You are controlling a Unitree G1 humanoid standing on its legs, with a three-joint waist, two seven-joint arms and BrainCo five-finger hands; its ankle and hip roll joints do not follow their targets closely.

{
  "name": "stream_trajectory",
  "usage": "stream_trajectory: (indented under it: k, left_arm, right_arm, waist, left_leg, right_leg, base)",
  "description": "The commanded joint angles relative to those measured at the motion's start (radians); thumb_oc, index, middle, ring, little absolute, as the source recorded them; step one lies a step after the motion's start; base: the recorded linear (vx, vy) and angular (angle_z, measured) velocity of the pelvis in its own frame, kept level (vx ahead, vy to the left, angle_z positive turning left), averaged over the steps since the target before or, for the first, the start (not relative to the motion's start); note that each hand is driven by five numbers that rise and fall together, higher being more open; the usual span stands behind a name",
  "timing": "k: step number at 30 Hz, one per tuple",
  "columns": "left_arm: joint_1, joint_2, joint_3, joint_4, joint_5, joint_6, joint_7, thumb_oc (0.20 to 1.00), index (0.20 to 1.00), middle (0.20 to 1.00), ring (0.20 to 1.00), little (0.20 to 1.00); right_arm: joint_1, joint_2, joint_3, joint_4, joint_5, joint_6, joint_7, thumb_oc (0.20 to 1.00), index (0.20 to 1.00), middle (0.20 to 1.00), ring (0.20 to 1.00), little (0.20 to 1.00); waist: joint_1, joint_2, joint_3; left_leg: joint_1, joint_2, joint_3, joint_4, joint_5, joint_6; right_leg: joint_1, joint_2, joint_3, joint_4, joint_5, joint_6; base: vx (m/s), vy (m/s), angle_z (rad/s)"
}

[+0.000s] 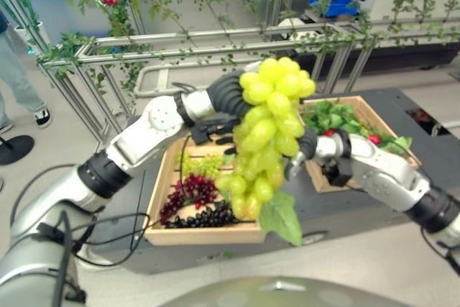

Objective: Pick up the fruits from the basket on one side to the basket on the other side

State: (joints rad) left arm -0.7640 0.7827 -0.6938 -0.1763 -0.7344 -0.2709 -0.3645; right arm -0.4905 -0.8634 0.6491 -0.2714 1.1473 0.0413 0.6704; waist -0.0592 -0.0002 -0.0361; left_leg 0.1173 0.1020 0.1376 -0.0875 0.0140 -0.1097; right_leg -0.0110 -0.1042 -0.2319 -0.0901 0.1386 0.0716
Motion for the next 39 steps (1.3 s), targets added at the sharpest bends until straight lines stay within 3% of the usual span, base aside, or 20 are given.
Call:
stream_trajectory:
  k: [1, 16, 23, 35, 39]
  left_arm:
    - [-0.121, -0.030, -0.003, 0.080, -0.034, -0.030, 0.015, 0.200, 0.200, 0.200, 0.200, 0.200]
    - [-0.084, -0.082, 0.038, 0.106, 0.009, -0.030, 0.033, 0.200, 0.200, 0.200, 0.200, 0.200]
    - [-0.042, -0.133, 0.091, 0.125, 0.037, -0.029, 0.046, 0.200, 0.200, 0.200, 0.200, 0.200]
    - [-0.014, -0.231, 0.113, 0.147, 0.058, -0.039, 0.078, 0.200, 0.200, 0.200, 0.200, 0.200]
    - [-0.010, -0.236, 0.118, 0.147, 0.067, -0.041, 0.084, 0.200, 0.200, 0.200, 0.200, 0.200]
  right_arm:
    - [-0.109, 0.043, 0.037, -0.060, -0.004, -0.064, 0.008, 1.000, 1.000, 1.000, 1.000, 1.000]
    - [-0.023, 0.181, 0.009, -0.078, 0.063, -0.038, 0.011, 1.000, 1.000, 1.000, 1.000, 1.000]
    - [0.086, 0.323, -0.089, -0.075, 0.072, -0.079, -0.019, 1.000, 1.000, 1.000, 1.000, 1.000]
    - [0.121, 0.487, -0.083, -0.076, 0.115, -0.123, -0.066, 1.000, 1.000, 1.000, 1.000, 1.000]
    - [0.126, 0.501, -0.079, -0.076, 0.127, -0.128, -0.072, 1.000, 1.000, 1.000, 1.000, 1.000]
  waist:
    - [0.021, -0.032, -0.007]
    - [0.023, -0.032, -0.003]
    - [0.019, -0.027, -0.004]
    - [0.016, -0.014, -0.007]
    - [0.017, -0.012, -0.006]
  left_leg:
    - [-0.021, -0.046, 0.017, 0.000, -0.014, 0.046]
    - [-0.021, -0.047, 0.012, 0.000, -0.016, 0.051]
    - [-0.023, -0.048, 0.009, 0.000, -0.018, 0.052]
    - [-0.021, -0.048, 0.007, 0.000, -0.019, 0.054]
    - [-0.021, -0.048, 0.007, 0.001, -0.019, 0.054]
  right_leg:
    - [0.059, 0.005, -0.006, 0.061, -0.117, 0.063]
    - [0.058, 0.006, -0.005, 0.066, -0.120, 0.060]
    - [0.058, 0.006, -0.005, 0.065, -0.123, 0.059]
    - [0.058, 0.006, -0.008, 0.069, -0.126, 0.054]
    - [0.059, 0.006, -0.008, 0.070, -0.125, 0.054]
  base:
    - [0.00, 0.000, 0.00]
    - [0.00, 0.000, 0.00]
    - [0.00, 0.000, 0.00]
    - [0.00, 0.000, 0.00]
    - [0.00, 0.000, 0.00]
